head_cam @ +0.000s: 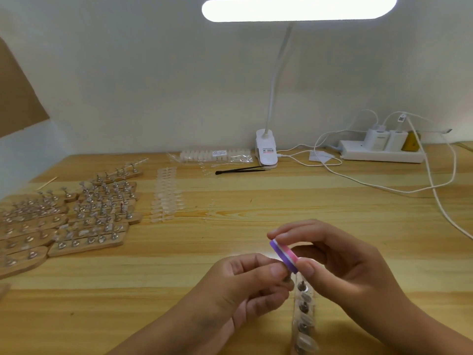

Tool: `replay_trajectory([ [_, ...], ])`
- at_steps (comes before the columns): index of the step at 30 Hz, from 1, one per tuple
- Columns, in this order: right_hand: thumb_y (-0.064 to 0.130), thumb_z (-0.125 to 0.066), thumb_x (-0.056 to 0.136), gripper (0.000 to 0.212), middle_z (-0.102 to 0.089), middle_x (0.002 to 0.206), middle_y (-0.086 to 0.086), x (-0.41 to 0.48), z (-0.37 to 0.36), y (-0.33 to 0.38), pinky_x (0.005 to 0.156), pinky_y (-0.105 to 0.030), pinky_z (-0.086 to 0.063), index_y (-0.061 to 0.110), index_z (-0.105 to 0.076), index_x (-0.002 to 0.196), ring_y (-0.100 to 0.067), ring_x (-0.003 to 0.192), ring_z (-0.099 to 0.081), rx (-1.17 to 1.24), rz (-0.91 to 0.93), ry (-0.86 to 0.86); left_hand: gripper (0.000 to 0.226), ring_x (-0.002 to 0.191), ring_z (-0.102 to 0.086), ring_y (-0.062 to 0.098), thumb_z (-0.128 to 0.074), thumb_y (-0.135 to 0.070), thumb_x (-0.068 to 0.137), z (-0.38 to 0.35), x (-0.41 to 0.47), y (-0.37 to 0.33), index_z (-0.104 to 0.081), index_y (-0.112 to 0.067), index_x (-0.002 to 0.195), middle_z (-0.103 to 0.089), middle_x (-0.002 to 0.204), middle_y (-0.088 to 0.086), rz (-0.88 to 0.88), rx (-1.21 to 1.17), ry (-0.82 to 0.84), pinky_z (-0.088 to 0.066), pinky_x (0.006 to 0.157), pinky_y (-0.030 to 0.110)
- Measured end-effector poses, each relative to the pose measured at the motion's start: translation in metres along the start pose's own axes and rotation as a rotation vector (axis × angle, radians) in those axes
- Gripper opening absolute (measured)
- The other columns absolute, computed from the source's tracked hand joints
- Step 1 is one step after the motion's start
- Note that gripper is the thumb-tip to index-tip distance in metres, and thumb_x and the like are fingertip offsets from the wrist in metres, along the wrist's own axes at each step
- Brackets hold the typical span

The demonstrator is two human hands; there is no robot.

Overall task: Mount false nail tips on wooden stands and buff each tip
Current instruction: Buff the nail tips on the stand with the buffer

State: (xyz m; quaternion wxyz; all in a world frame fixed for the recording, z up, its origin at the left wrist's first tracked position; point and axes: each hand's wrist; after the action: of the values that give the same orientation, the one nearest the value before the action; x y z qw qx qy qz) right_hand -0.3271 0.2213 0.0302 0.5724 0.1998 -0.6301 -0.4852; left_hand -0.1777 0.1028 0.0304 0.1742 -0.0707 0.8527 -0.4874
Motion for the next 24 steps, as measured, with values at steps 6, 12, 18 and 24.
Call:
replay_trajectory([
  [6,0.023,-0.069,0.085,0.023,-0.07,0.111,-0.003,0.0003,0.0008,0.0023,0.087,-0.027,-0.055,0.01,-0.071,0.104,-0.024,0.109,-0.066,-0.012,0.004,-0.003,0.042,0.064,-0.066,0.008,-0.096,-0.033,0.049,-0.0013,-0.0017,-0.0005,-0.078,-0.01,0.079,-0.071,0.08,0.009,-0.004,0.003,0.028,-0.055,0.062,0.016],
  [12,0.017,-0.065,0.084,0.022,-0.07,0.111,-0.001,-0.0018,0.0004,0.0005,0.084,-0.026,-0.055,0.014,-0.071,0.105,-0.023,0.108,-0.067,-0.02,0.016,0.013,0.045,0.061,-0.064,0.009,-0.097,-0.03,0.047,0.001,-0.0004,-0.0026,-0.076,-0.006,0.078,-0.069,0.077,0.01,-0.009,-0.035,-0.006,-0.055,0.059,0.016],
  [18,0.03,-0.07,0.088,0.026,-0.069,0.113,-0.003,-0.0021,-0.0017,0.0015,0.087,-0.029,-0.055,0.013,-0.069,0.107,-0.025,0.11,-0.065,-0.008,0.033,0.014,0.046,0.062,-0.064,0.01,-0.095,-0.024,0.054,0.0026,-0.0002,-0.0034,-0.073,0.0,0.086,-0.068,0.079,0.012,-0.005,-0.108,-0.012,-0.056,0.06,0.017],
  [24,0.017,-0.071,0.082,0.026,-0.065,0.115,-0.001,0.0,-0.004,-0.0043,0.089,-0.03,-0.055,0.011,-0.066,0.107,-0.025,0.112,-0.064,-0.111,0.098,-0.023,0.043,0.063,-0.064,0.01,-0.091,-0.019,0.061,-0.0002,0.0009,-0.0015,-0.072,0.005,0.092,-0.065,0.081,0.013,0.002,-0.208,-0.03,-0.058,0.062,0.018],
])
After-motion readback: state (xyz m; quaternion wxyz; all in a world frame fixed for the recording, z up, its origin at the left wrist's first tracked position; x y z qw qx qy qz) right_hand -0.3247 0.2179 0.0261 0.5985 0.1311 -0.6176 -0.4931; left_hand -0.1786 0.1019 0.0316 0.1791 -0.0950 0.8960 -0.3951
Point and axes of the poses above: each hand's wrist, its own x-axis towards the middle knuckle, its own z-axis out of the back of the hand, y = z × x
